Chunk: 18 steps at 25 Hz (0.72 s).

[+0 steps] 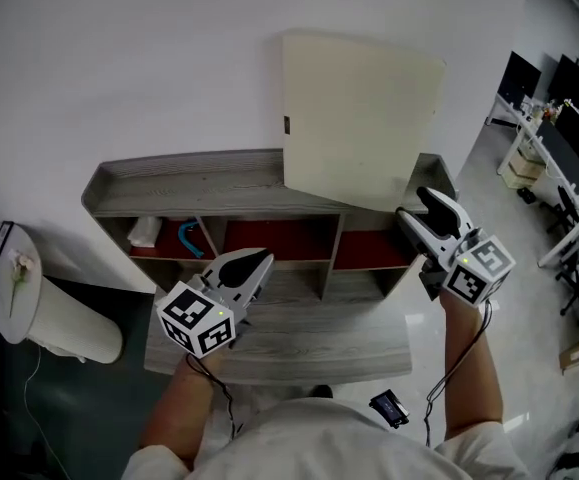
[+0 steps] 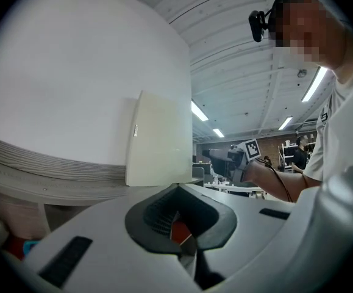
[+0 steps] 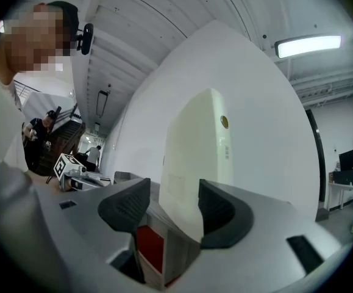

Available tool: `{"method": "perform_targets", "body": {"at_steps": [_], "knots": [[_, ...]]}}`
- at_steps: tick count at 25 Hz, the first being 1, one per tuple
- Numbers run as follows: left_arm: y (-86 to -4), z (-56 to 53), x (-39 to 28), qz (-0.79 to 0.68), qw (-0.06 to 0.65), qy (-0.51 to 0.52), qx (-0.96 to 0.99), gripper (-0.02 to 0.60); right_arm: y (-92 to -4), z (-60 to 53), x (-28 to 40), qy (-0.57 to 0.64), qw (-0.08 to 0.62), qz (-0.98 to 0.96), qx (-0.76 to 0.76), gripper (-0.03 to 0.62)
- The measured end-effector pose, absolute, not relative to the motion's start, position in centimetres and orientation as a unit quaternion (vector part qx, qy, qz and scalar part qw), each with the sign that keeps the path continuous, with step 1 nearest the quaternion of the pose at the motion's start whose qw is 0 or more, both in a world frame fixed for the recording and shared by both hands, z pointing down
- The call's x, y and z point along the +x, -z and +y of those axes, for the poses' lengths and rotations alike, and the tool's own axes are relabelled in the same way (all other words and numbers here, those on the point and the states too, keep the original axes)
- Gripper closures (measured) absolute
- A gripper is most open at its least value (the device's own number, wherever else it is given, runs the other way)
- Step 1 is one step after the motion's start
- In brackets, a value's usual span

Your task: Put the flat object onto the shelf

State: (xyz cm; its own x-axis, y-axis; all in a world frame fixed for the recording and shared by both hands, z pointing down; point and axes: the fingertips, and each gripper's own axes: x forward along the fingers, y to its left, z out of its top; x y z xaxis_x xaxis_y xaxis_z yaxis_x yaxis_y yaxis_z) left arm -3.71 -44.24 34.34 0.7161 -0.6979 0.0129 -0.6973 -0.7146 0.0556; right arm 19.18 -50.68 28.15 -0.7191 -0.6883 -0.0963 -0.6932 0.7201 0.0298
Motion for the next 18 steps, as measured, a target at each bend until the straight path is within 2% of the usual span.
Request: {"method": "perform_targets", "body": {"at_steps": [4,8,18], "knots": [[-34.2,-42.0,-5.1,-0.368,0.018,0.0,0.929,0.566,-28.7,-46.5,17.2,-0.041,0.044,0.923,-0.381,0.438],[-34.8,-39.4,-6.8,-0.36,0.015,-0.005,0.933,0.566,-29.9,-42.4,14.9,-0.046,0.043,0.92,-0.386,0.501],[-36.8,-32.5,-10.3,-0.335,0.019,-0.015,0.942,0.566,-34.0,-33.0,10.0,-0.031,0.029,0.909,-0.416,0.574]]}}
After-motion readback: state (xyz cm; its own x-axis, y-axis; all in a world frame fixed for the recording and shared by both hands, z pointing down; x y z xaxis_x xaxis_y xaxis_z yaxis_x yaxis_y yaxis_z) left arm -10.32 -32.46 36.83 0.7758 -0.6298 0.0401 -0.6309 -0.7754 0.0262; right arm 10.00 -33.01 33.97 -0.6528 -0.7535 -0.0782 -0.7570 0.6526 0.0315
